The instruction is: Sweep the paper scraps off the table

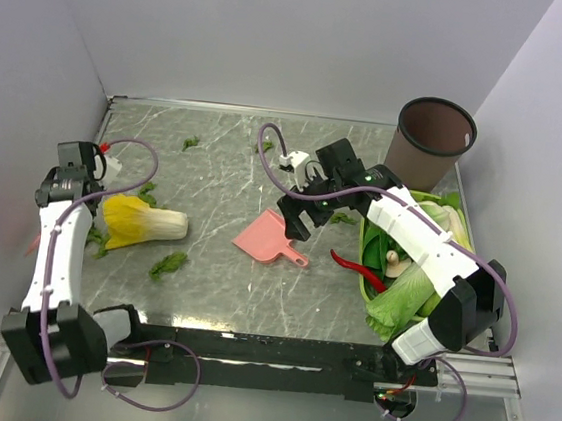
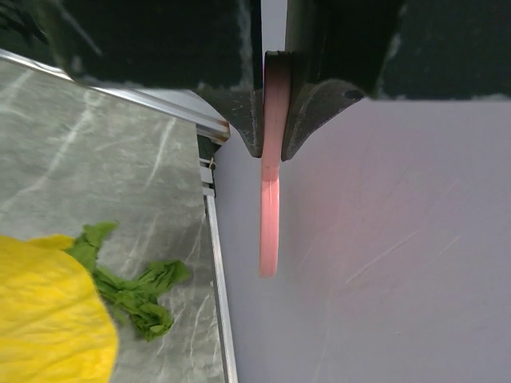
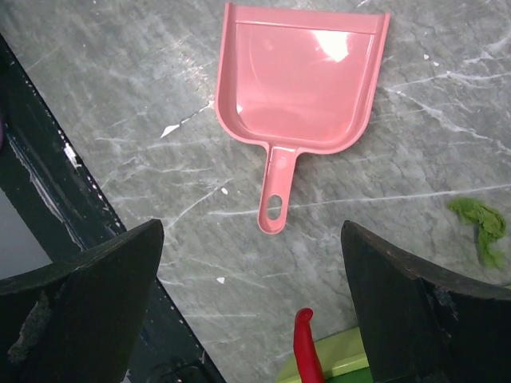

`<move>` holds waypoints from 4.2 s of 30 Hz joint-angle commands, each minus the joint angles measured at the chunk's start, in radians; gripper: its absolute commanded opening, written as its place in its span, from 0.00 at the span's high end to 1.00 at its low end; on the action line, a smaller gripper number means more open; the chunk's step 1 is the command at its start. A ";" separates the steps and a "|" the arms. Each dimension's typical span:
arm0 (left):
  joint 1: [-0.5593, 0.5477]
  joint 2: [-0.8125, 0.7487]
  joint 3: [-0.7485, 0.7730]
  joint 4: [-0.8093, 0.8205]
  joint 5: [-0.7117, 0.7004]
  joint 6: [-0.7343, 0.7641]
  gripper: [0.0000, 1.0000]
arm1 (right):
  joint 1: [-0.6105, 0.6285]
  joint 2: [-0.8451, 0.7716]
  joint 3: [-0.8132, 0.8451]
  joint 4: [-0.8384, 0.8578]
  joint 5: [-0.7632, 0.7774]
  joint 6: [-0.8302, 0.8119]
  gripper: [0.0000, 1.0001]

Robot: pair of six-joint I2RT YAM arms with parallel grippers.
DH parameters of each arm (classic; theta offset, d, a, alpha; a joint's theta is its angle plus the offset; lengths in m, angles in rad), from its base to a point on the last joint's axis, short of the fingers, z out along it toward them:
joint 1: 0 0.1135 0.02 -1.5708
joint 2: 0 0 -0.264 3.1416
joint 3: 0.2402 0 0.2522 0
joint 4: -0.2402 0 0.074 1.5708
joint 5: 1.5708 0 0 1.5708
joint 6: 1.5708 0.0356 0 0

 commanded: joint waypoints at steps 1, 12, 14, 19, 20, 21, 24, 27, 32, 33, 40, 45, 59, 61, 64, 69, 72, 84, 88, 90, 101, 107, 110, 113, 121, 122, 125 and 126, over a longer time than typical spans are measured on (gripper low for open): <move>0.090 0.051 -0.025 0.122 0.118 0.105 0.99 | 0.004 -0.017 0.029 -0.007 -0.007 -0.022 0.00; 0.112 0.010 -0.143 0.089 0.362 0.238 0.99 | 0.055 0.029 0.065 -0.030 -0.006 -0.026 0.00; 0.112 -0.041 -0.162 0.043 0.381 0.271 0.99 | 0.061 0.032 0.068 -0.032 -0.007 -0.026 0.00; 0.111 -0.217 -0.154 -0.373 0.417 0.463 0.99 | 0.064 0.040 0.083 -0.048 -0.010 -0.037 0.00; 0.111 -0.259 -0.137 -0.420 0.433 0.475 0.99 | 0.066 0.038 0.088 -0.050 -0.009 -0.045 0.00; 0.111 -0.298 -0.087 -0.515 0.474 0.493 0.99 | 0.066 0.038 0.088 -0.052 -0.003 -0.051 0.00; 0.111 -0.464 -0.035 -0.514 0.505 0.493 0.99 | 0.066 0.037 0.081 -0.052 0.000 -0.060 0.00; 0.111 -0.541 -0.061 -0.467 0.430 0.481 0.99 | 0.066 0.040 0.084 -0.045 0.003 -0.057 0.00; 0.111 -0.393 -0.059 -0.294 0.356 0.282 0.99 | 0.067 0.047 0.110 -0.033 0.014 -0.043 0.00; 0.111 -0.345 -0.048 -0.256 0.353 0.218 0.99 | 0.067 0.038 0.114 -0.026 0.025 -0.040 0.00; 0.111 -0.209 -0.039 0.018 0.362 0.223 0.99 | 0.066 0.041 0.147 -0.018 0.062 -0.034 0.00; 0.112 -0.130 -0.131 0.057 0.417 0.379 0.99 | 0.067 0.052 0.155 -0.047 0.048 -0.045 0.00; 0.114 -0.413 -0.338 -0.370 0.733 0.609 0.99 | 0.067 0.041 0.092 -0.050 0.057 -0.072 0.00; 0.115 -0.484 -0.343 -0.410 0.796 0.605 0.99 | 0.067 0.050 0.094 -0.050 0.049 -0.069 0.00; 0.115 -0.596 -0.347 -0.435 0.822 0.649 0.99 | 0.069 0.079 0.120 -0.052 0.031 -0.065 0.00; 0.117 -0.609 -0.334 -0.386 0.751 0.576 0.99 | 0.069 0.096 0.173 -0.064 0.019 -0.101 0.00; 0.117 -0.548 -0.241 -0.414 0.663 0.489 0.99 | 0.067 0.078 0.163 -0.055 0.022 -0.153 0.00; 0.115 -0.418 -0.062 -0.513 0.471 0.298 0.99 | 0.072 0.236 0.275 -0.136 -0.214 -0.433 0.17; 0.115 -0.385 -0.078 -0.511 0.382 0.265 0.99 | 0.066 0.261 0.279 -0.052 -0.248 -0.359 0.17; 0.115 -0.363 -0.036 -0.514 0.382 0.219 0.99 | 0.052 0.264 0.275 -0.036 -0.291 -0.338 0.17; 0.117 -0.239 0.005 -0.510 0.302 0.130 0.99 | 0.081 0.101 -0.006 -0.142 0.006 -0.402 0.11; 0.117 -0.156 0.039 -0.508 0.428 0.065 0.99 | 0.081 0.050 -0.224 -0.038 0.131 -0.339 0.10; 0.117 -0.164 0.047 -0.505 0.441 0.084 0.99 | 0.076 0.067 -0.276 0.017 0.169 -0.339 0.11; 0.117 -0.196 0.035 -0.508 0.430 0.084 0.99 | 0.073 0.093 -0.276 0.054 0.162 -0.328 0.11; 0.117 -0.288 0.115 -0.361 0.170 0.001 0.99 | 0.079 0.205 -0.212 0.119 0.065 -0.204 0.13; 0.118 -0.274 0.137 -0.343 0.186 -0.028 0.99 | 0.079 0.236 -0.204 0.125 0.065 -0.184 0.14; 0.115 -0.216 0.276 -0.344 0.298 -0.077 0.99 | 0.078 0.276 -0.184 0.128 0.086 -0.164 0.25; 0.117 -0.201 0.318 -0.359 0.339 -0.081 0.99 | 0.078 0.276 -0.187 0.131 0.086 -0.163 0.34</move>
